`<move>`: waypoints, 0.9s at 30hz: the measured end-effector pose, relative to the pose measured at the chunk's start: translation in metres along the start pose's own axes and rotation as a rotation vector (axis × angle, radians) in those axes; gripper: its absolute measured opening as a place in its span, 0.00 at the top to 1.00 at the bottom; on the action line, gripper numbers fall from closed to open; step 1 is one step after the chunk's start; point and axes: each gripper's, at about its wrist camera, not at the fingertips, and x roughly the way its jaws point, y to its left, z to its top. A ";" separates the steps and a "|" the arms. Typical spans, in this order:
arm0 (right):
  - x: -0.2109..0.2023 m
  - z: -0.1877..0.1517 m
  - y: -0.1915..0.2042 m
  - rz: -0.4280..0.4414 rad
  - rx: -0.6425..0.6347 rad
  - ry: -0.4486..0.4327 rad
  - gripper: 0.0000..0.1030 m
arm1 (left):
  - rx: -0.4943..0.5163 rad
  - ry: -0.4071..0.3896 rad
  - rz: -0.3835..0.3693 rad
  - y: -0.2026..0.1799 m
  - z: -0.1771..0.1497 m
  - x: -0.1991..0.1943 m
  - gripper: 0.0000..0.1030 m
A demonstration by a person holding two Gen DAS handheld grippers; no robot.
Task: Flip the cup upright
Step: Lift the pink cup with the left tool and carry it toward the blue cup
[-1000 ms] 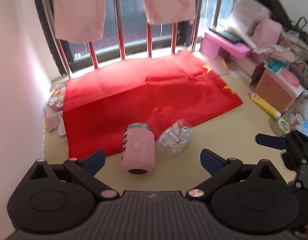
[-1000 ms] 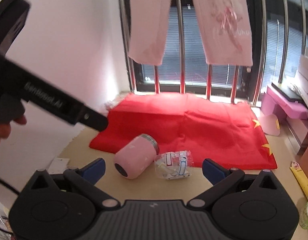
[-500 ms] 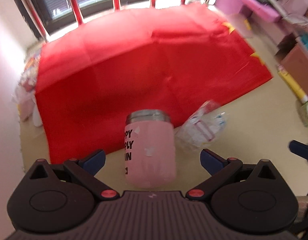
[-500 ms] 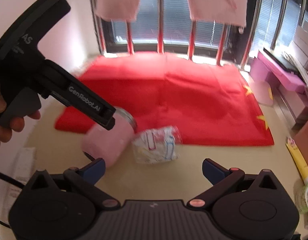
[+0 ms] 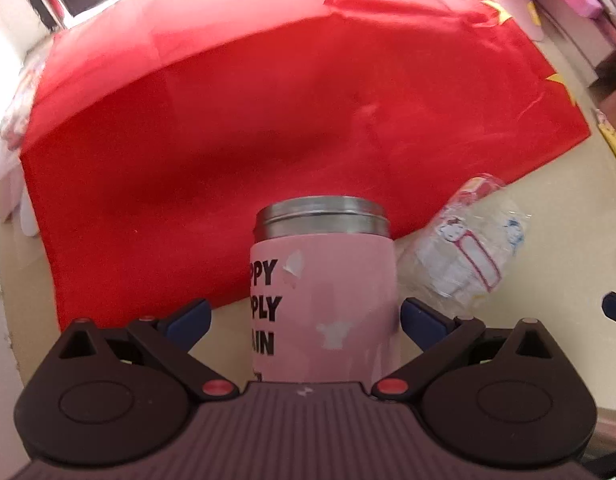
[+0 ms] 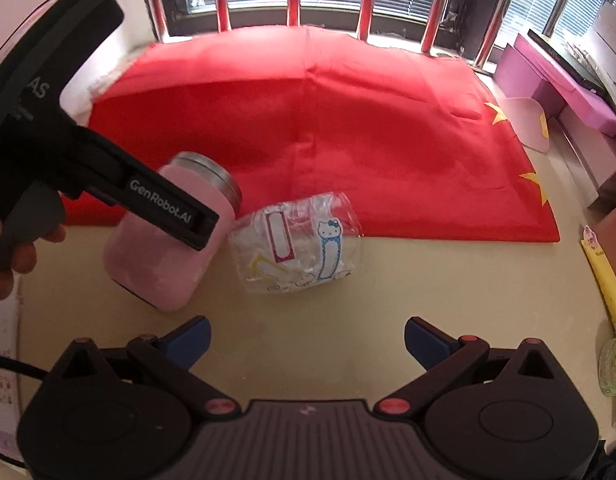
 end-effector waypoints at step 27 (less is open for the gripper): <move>-0.127 -0.036 0.005 0.129 -0.051 -0.265 0.00 | 0.070 -0.243 0.099 -0.025 -0.066 -0.155 0.18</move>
